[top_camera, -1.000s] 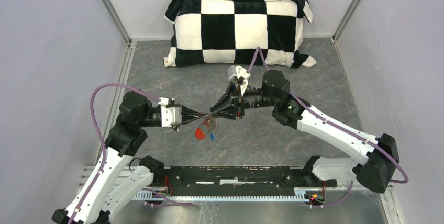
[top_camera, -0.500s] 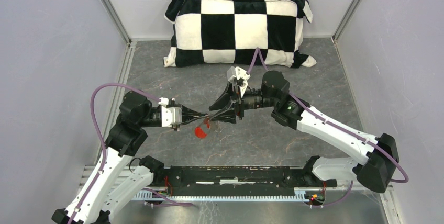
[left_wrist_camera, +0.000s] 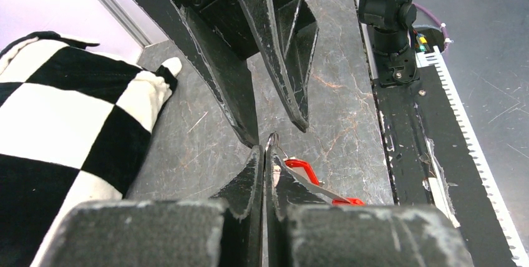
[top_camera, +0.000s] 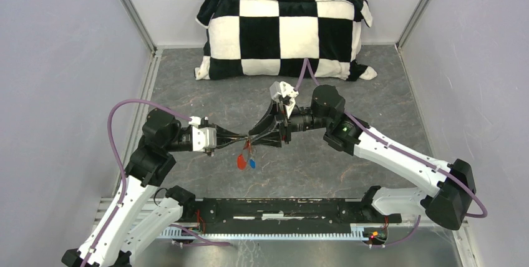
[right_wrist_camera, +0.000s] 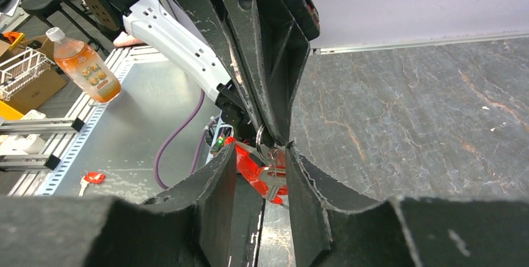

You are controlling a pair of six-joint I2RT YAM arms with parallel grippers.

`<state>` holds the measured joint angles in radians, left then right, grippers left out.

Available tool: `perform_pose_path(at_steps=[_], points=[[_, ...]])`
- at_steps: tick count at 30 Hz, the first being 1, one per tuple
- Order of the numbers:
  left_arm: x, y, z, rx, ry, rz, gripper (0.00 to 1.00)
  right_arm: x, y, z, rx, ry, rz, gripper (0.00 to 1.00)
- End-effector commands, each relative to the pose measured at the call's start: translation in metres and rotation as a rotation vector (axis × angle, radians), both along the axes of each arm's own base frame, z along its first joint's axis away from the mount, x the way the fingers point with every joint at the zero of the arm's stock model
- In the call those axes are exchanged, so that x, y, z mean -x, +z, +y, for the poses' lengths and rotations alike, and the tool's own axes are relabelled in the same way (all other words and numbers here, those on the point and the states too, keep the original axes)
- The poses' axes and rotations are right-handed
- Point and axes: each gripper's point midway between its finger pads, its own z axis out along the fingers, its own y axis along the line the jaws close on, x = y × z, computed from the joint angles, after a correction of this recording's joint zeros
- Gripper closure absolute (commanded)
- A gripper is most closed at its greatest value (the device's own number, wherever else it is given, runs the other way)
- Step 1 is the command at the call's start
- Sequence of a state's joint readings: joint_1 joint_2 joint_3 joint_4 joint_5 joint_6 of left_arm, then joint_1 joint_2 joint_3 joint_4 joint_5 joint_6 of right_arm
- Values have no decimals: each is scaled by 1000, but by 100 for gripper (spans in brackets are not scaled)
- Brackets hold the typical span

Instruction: Put the keys on the keyring

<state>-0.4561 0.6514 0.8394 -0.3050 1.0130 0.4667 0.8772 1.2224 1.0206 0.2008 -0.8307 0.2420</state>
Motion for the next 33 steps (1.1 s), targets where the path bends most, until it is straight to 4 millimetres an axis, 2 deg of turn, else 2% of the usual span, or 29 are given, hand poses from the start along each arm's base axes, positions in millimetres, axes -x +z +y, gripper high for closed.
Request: perform_pose_path(at_steps=[1, 4, 6, 10, 14, 17, 20, 24, 33], points=[[-1, 12, 0, 24, 7, -57, 98, 1, 8, 4, -28, 19, -19, 61], [0, 11, 0, 23, 5, -54, 98, -1, 8, 6, -28, 17, -18, 64], [0, 12, 0, 24, 3, -53, 98, -1, 6, 8, -25, 21, -15, 69], [2, 10, 0, 17, -12, -50, 98, -3, 6, 9, -21, 14, -14, 99], [5, -7, 1, -37, -30, -16, 98, -3, 3, 6, 11, 6, -21, 100], [6, -17, 2, -88, -48, 10, 92, -4, -5, 3, 66, 2, -25, 100], [9, -25, 2, -134, -85, 34, 77, -5, -15, -2, 154, -11, -22, 100], [14, -30, 3, -176, -136, 55, 64, -9, -22, -7, 253, -17, -42, 100], [10, -27, -1, -185, -160, 67, 65, -2, -33, 2, 424, 44, -61, 100]])
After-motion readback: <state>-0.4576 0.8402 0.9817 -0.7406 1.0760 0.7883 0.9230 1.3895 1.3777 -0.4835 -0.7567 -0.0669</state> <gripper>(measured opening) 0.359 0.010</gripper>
